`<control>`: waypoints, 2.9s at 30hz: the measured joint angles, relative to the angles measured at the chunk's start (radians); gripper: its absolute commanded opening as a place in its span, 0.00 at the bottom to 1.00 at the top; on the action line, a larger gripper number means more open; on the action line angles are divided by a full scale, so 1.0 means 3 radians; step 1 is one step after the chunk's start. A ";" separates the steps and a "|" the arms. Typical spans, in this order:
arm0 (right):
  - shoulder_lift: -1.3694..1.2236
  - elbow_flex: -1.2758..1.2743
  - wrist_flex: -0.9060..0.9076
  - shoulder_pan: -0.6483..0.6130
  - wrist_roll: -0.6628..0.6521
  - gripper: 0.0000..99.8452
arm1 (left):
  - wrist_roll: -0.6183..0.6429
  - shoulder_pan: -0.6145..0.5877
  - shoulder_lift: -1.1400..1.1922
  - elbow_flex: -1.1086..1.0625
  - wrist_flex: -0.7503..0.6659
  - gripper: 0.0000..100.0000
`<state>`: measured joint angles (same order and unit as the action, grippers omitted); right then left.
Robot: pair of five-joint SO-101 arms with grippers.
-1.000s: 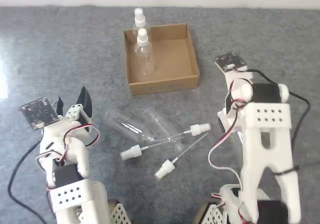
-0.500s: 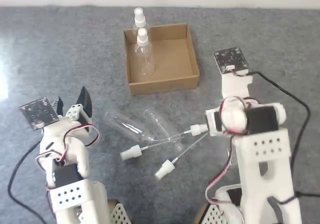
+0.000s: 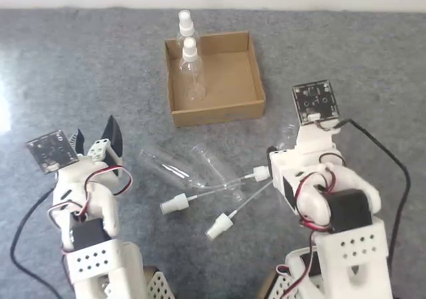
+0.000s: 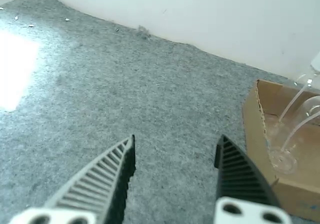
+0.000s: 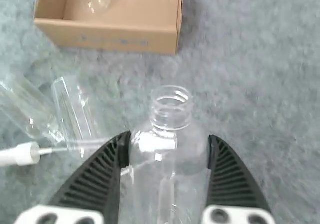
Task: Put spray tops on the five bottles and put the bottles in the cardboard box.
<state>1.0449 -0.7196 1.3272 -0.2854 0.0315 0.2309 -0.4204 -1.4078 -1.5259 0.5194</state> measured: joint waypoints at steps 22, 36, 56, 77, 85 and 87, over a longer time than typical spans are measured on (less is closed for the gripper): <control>0.1023 -0.1575 -0.1386 0.0235 0.0445 0.10 | 0.0000 0.0000 0.0000 0.0000 0.0000 0.24; 0.1795 -0.2281 -0.1790 0.0680 0.0450 0.04 | -0.0312 0.0169 0.0000 0.0000 0.0000 0.24; 0.2496 -0.2567 -0.1790 0.0777 0.0450 0.04 | -0.1754 0.0532 0.0000 0.1391 0.1713 0.24; 0.2496 -0.2567 -0.1928 0.1396 0.0696 0.04 | -0.2117 0.1739 0.0716 0.2143 0.2885 0.24; 0.2496 -0.2567 -0.2020 0.1647 0.0742 0.04 | -0.2117 0.1923 0.2174 0.2992 0.2885 0.24; 0.2496 -0.2567 -0.2020 0.1734 0.0747 0.04 | -0.2117 0.2051 0.2445 0.3120 0.2885 0.24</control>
<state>1.7937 -1.4899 0.7211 0.2348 0.2555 -0.4043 0.1949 -0.6743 -0.5900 1.3848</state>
